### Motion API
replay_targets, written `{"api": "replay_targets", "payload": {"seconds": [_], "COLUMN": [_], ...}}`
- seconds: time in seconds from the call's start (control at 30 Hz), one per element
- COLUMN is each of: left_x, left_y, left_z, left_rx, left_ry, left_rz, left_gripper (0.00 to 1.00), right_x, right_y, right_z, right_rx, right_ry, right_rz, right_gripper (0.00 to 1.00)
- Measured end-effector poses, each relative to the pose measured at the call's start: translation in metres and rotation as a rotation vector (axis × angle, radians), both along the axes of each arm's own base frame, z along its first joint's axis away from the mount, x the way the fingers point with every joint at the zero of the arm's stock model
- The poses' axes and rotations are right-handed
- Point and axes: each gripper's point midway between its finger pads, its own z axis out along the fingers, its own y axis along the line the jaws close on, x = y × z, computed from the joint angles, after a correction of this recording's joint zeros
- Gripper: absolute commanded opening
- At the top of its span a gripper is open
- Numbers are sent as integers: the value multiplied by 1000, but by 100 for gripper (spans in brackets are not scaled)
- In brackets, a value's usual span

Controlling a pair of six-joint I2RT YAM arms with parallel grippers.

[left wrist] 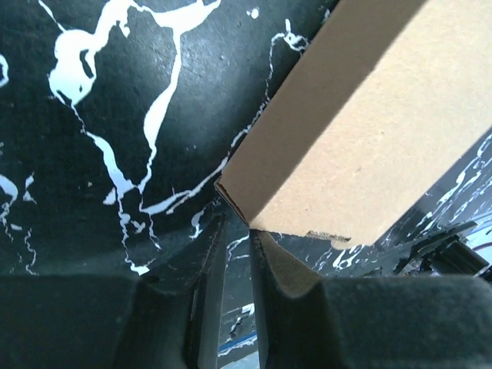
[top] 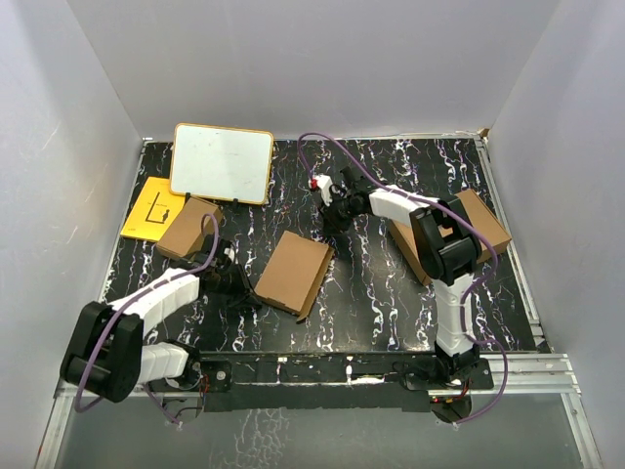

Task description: Fold the paper box

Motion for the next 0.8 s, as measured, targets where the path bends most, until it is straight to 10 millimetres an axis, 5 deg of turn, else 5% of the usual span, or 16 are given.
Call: {"api": "replay_targets", "payload": {"seconds": [0.37, 0.8], "left_x": [32, 104], "left_y": [-2, -26], "left_z": [-2, -7], "left_rx": [46, 59], "left_ry": [-51, -109], "left_rz": [-14, -122], "left_gripper": [18, 22], "right_x": [-34, -105], "right_y": [-17, -59], "right_z": [5, 14], "right_rx": [-20, -87], "right_ry": [1, 12], "right_rz": [23, 119], "right_gripper": [15, 18]}}
